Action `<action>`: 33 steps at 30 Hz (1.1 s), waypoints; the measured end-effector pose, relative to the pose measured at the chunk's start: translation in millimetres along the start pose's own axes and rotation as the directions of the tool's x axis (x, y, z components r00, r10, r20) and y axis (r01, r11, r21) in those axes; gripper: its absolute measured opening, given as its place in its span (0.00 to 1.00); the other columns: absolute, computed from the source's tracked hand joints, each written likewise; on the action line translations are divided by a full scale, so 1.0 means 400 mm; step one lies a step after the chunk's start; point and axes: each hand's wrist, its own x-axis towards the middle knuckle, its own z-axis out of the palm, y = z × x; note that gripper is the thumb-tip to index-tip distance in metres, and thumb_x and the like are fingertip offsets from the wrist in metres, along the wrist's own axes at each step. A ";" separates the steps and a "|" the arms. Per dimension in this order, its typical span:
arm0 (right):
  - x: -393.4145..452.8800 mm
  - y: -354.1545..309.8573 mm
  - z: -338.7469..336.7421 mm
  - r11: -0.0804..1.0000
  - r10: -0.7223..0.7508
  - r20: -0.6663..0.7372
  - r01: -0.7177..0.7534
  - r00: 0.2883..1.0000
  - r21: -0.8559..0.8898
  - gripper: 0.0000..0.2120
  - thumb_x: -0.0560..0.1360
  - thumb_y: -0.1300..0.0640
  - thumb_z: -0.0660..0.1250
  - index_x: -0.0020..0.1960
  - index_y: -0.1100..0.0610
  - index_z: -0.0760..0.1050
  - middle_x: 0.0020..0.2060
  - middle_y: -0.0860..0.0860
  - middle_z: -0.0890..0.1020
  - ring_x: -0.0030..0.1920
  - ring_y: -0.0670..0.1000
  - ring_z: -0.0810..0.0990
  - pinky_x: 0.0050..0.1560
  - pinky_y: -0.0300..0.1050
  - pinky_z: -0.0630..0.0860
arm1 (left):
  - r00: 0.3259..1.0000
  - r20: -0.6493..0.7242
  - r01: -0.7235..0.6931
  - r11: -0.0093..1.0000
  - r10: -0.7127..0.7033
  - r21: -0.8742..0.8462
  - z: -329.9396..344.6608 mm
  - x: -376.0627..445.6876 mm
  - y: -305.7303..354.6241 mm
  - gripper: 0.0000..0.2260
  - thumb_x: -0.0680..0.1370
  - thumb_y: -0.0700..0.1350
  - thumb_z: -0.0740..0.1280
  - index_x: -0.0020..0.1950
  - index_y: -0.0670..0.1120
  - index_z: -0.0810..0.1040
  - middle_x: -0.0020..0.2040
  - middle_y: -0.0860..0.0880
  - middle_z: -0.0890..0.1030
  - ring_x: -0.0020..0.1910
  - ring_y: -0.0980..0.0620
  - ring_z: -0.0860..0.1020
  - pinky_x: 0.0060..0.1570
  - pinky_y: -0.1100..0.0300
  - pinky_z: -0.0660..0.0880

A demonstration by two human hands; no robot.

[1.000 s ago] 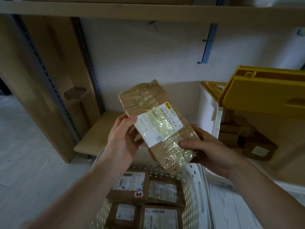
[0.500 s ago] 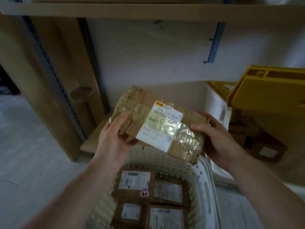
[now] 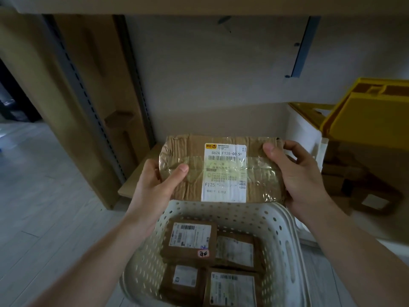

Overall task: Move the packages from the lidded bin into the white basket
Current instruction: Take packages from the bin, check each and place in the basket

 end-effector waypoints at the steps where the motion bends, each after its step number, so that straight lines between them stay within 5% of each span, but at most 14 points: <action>1: -0.003 0.002 0.008 1.000 -0.014 -0.012 0.013 1.000 -0.009 0.19 0.62 0.49 0.78 0.49 0.52 0.79 0.49 0.56 0.87 0.44 0.54 0.87 0.44 0.53 0.85 | 1.000 -0.005 -0.012 0.999 0.012 0.047 0.002 -0.002 -0.006 0.23 0.72 0.55 0.73 0.61 0.46 0.70 0.54 0.46 0.85 0.52 0.48 0.86 0.53 0.47 0.82; 7: -0.020 0.020 0.021 0.998 -0.008 0.031 0.010 0.999 -0.064 0.04 0.79 0.53 0.69 0.52 0.52 0.80 0.47 0.52 0.86 0.48 0.54 0.87 0.44 0.53 0.84 | 0.995 -0.087 0.046 0.999 -0.048 -0.028 0.006 0.009 -0.020 0.11 0.81 0.52 0.67 0.61 0.50 0.73 0.54 0.49 0.86 0.53 0.49 0.86 0.57 0.44 0.81; 11: -0.033 0.025 0.015 0.991 -0.003 0.227 0.032 0.974 -0.126 0.17 0.83 0.59 0.60 0.70 0.48 0.73 0.56 0.50 0.85 0.57 0.52 0.85 0.54 0.55 0.82 | 0.983 -0.139 0.095 0.982 -0.118 -0.161 0.014 0.010 -0.022 0.10 0.82 0.51 0.66 0.61 0.49 0.73 0.57 0.47 0.85 0.53 0.49 0.86 0.57 0.43 0.81; 16: -0.039 0.031 0.014 0.975 -0.029 0.291 0.091 0.956 -0.204 0.24 0.83 0.63 0.60 0.75 0.44 0.65 0.58 0.46 0.84 0.60 0.50 0.83 0.65 0.59 0.78 | 0.989 -0.122 0.058 0.981 -0.081 -0.184 0.024 0.011 -0.014 0.07 0.84 0.51 0.64 0.62 0.57 0.71 0.60 0.49 0.83 0.59 0.49 0.83 0.63 0.41 0.78; 23: -0.037 0.023 -0.004 0.977 -0.037 0.284 0.095 0.958 -0.193 0.26 0.81 0.67 0.61 0.67 0.38 0.68 0.55 0.46 0.85 0.58 0.51 0.84 0.62 0.58 0.80 | 0.998 -0.061 0.019 0.988 -0.029 -0.155 0.033 0.008 -0.012 0.10 0.84 0.46 0.63 0.66 0.51 0.70 0.56 0.50 0.84 0.55 0.52 0.85 0.56 0.50 0.81; 33: -0.036 0.034 -0.020 0.964 -0.035 0.294 0.110 0.955 -0.243 0.29 0.79 0.67 0.63 0.75 0.44 0.64 0.61 0.51 0.82 0.60 0.52 0.83 0.56 0.50 0.82 | 0.997 -0.068 0.024 0.991 -0.034 -0.134 0.038 0.005 -0.010 0.08 0.84 0.45 0.64 0.63 0.49 0.72 0.56 0.48 0.84 0.54 0.51 0.85 0.56 0.50 0.81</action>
